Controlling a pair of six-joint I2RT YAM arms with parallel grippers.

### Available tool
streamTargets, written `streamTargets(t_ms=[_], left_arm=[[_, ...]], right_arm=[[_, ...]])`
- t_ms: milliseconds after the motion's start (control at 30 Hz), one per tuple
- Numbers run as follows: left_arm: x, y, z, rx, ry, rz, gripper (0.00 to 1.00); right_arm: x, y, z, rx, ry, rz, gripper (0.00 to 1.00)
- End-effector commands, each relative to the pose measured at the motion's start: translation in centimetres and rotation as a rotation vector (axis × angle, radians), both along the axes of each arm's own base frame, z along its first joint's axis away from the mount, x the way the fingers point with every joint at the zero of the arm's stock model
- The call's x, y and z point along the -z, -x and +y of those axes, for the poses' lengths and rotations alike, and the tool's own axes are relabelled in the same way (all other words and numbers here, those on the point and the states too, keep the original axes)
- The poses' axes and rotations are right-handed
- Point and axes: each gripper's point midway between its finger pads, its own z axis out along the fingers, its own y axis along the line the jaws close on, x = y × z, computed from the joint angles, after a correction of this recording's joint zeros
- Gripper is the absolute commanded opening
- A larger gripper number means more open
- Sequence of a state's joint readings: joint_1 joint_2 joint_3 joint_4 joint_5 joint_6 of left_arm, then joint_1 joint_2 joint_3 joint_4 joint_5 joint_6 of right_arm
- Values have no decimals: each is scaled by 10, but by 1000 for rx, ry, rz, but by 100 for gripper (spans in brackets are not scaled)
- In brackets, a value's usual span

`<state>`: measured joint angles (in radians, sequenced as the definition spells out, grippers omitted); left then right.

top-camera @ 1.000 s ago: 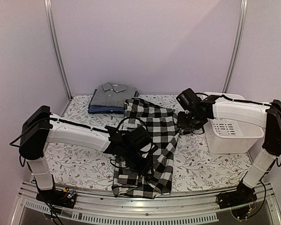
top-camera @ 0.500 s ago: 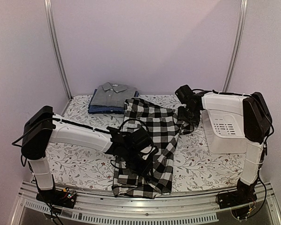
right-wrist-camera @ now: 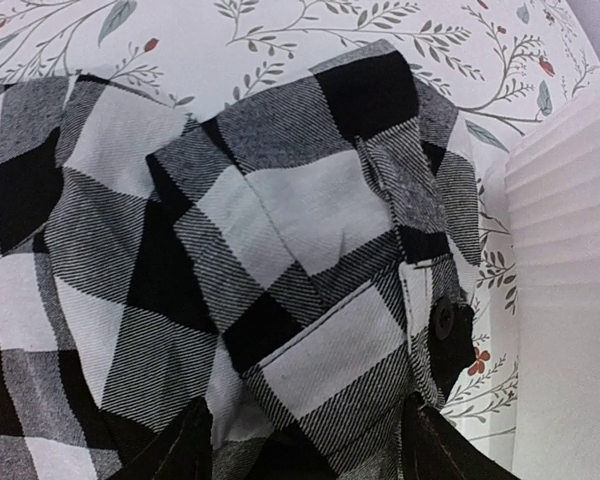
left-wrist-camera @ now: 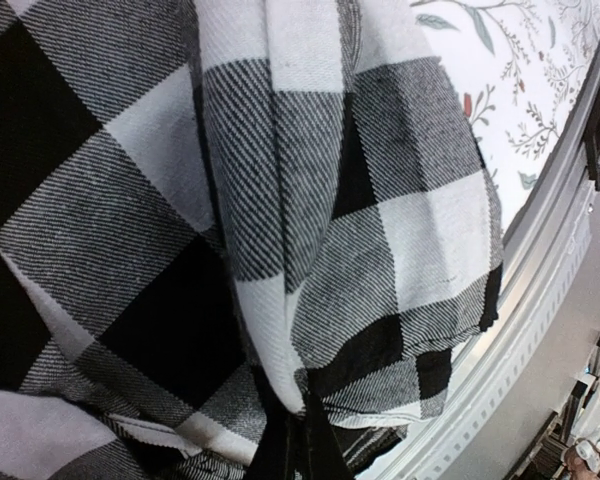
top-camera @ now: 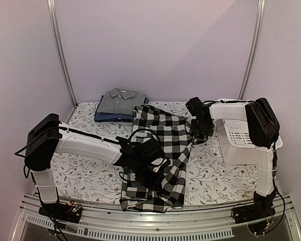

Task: Fold and stack the long sleeve shirts
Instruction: Pick up the 1/3-folded shirt from the center of the board.

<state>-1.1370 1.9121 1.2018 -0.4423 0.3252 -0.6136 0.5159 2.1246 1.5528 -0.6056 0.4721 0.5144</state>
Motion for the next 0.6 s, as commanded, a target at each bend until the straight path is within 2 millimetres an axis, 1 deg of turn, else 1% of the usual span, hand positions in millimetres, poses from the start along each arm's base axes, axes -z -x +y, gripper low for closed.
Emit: streamTargets(t_ms=[0,67,167,367,467,567], left_arm=[[-15,0,-7,11,37,-24,0],[-16,0,-6,11,38,-26,0],[-17,0,-6,10,37,-28,0],[-19,0,-7,8,46,-27,0],[-21,0,-9,9,52,-26,0],[-23,-1,-10,8,57,-26,0]], right_arm=[[-2,-19,-19,49,39,-38,62],[-1,-23,-20,52,46,-41,61],[-1,-28,-20,52,56,-49,55],[-10,-35,-22,52,89,-76,48],[-13,-37,-22,47,100,-75,48],[-15,-37,-22,41,102,-76,51]])
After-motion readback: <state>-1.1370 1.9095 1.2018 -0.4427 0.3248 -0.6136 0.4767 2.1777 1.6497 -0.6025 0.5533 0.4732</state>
